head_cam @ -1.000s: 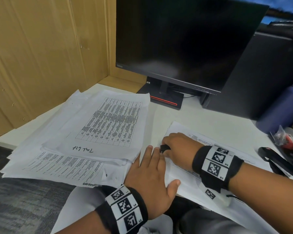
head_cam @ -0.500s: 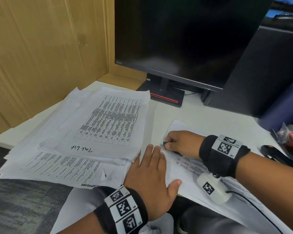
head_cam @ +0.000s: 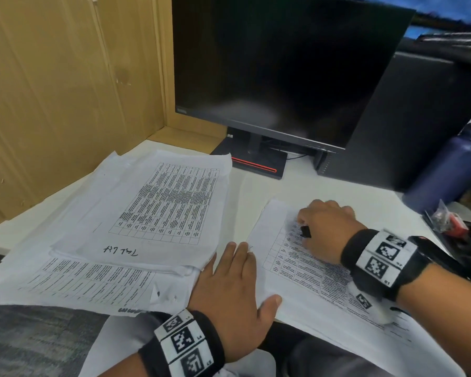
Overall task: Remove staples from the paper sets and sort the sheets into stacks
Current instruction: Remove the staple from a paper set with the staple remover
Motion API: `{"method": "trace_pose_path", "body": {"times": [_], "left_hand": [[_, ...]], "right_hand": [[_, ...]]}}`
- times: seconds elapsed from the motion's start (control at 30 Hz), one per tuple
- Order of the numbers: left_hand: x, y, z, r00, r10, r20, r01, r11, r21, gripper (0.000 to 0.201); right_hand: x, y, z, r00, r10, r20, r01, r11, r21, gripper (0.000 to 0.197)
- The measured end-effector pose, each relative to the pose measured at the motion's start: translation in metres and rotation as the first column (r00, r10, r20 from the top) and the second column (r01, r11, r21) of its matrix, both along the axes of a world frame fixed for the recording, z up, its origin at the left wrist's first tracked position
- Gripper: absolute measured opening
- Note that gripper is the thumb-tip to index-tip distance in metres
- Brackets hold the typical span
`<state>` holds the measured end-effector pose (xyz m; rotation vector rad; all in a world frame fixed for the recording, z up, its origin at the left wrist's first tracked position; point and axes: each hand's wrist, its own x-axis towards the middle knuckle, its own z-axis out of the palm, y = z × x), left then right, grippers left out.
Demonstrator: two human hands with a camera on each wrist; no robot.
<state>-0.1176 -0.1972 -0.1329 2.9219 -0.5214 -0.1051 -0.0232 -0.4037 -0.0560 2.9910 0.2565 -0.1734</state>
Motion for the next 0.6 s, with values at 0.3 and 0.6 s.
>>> {"method": "trace_pose_path", "body": {"times": [0.3,0.6], "left_hand": [[-0.004,0.001,0.004,0.996,0.056,0.063,-0.043,0.981,-0.19,0.073],[-0.001,0.002,-0.001,0.999,0.028,0.047,-0.023,0.994,-0.108,0.079]], "right_hand": [[0.0,0.077,-0.013,0.935,0.317,-0.16,-0.31,0.948,0.072,0.011],[-0.001,0.082,-0.02,0.924,0.346,-0.159,-0.348,0.937,0.019,0.01]]}}
